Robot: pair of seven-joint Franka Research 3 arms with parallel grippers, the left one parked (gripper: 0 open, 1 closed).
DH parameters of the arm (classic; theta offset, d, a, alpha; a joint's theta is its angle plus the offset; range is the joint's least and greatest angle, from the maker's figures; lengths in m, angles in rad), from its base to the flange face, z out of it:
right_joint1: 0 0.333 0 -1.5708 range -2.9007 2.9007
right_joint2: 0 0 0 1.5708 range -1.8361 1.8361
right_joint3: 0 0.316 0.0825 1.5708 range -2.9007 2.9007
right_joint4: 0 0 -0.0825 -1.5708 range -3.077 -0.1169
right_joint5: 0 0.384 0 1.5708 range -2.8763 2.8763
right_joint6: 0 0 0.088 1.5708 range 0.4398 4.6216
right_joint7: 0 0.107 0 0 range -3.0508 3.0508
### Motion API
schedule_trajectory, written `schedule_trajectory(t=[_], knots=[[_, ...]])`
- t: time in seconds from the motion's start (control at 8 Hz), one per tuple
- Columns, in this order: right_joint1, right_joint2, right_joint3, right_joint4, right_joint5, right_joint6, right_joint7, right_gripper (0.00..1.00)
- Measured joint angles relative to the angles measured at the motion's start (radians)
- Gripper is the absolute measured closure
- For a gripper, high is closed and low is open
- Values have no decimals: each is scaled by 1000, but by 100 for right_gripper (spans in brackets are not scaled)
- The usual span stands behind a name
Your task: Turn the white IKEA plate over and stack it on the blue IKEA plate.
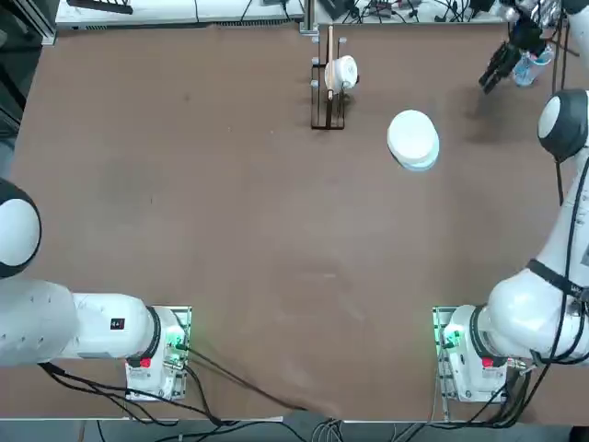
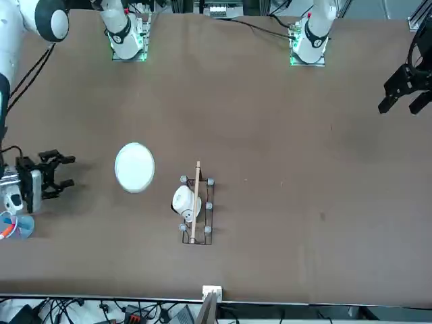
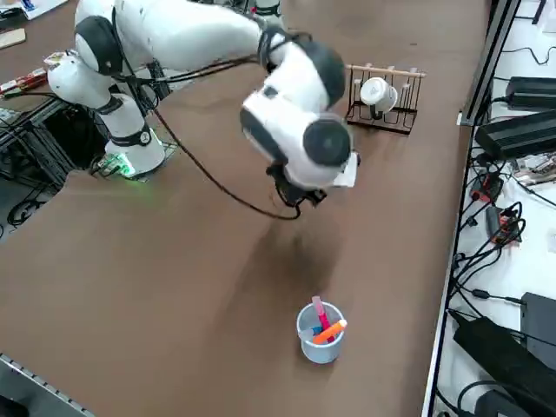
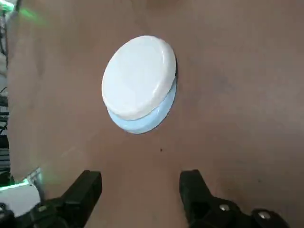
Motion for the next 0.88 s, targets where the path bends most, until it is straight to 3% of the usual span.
schedule_trajectory(t=[0.38, 0.5, 0.88], knots=[[128, -132, 1, -55, -154, 84, 428, 0], [175, -192, 1, -144, -197, 167, 576, 0], [295, -348, 2, -556, -269, 547, 969, 0]])
